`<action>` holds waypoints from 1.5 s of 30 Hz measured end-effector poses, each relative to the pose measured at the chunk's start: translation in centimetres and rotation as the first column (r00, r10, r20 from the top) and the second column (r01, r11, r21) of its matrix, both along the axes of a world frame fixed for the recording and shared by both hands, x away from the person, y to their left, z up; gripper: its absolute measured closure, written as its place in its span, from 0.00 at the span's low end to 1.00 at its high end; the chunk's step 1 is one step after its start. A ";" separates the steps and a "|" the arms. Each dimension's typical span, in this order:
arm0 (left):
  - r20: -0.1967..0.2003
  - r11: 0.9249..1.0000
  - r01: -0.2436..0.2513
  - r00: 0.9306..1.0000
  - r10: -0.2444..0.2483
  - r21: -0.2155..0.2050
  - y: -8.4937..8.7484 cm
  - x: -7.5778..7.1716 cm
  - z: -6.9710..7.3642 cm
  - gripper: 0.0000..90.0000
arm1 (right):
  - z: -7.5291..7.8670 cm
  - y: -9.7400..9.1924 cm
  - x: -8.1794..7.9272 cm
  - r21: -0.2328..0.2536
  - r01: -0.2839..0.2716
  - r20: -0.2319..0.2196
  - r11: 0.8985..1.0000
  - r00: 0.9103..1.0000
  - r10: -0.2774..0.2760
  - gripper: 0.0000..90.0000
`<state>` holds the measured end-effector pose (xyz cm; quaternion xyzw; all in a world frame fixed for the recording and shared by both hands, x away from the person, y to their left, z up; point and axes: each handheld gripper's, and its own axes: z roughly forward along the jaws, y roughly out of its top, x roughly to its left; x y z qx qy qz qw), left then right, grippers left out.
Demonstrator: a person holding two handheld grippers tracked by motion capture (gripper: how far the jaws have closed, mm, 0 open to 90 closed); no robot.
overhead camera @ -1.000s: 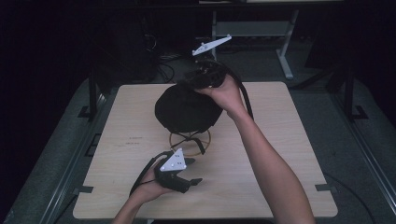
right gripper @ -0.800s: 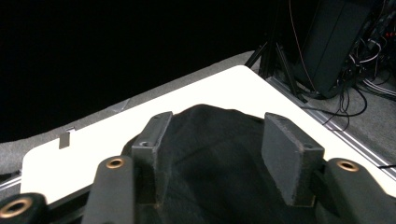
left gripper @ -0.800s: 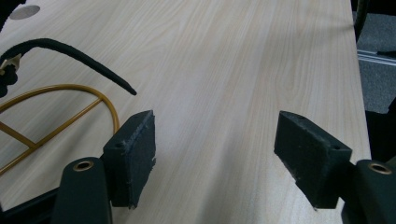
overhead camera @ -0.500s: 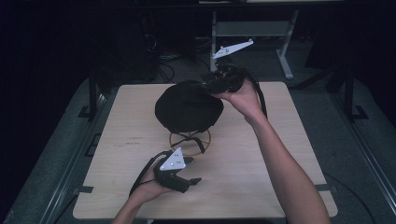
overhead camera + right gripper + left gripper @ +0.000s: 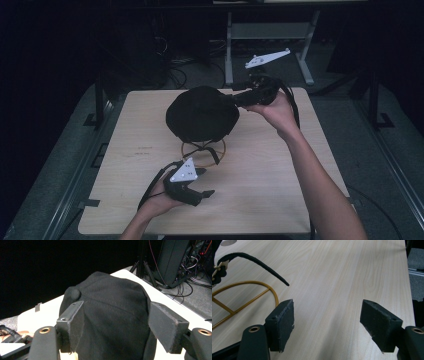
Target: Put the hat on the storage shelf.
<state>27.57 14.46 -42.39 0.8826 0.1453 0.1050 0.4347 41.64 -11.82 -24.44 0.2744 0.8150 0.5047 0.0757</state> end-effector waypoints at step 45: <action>-0.020 1.000 -0.026 0.999 0.026 -0.006 0.7 0.4 -0.1 0.30 | -4.4 -7.9 -3.5 0.008 0.074 -0.061 0.997 0.995 -0.073 0.27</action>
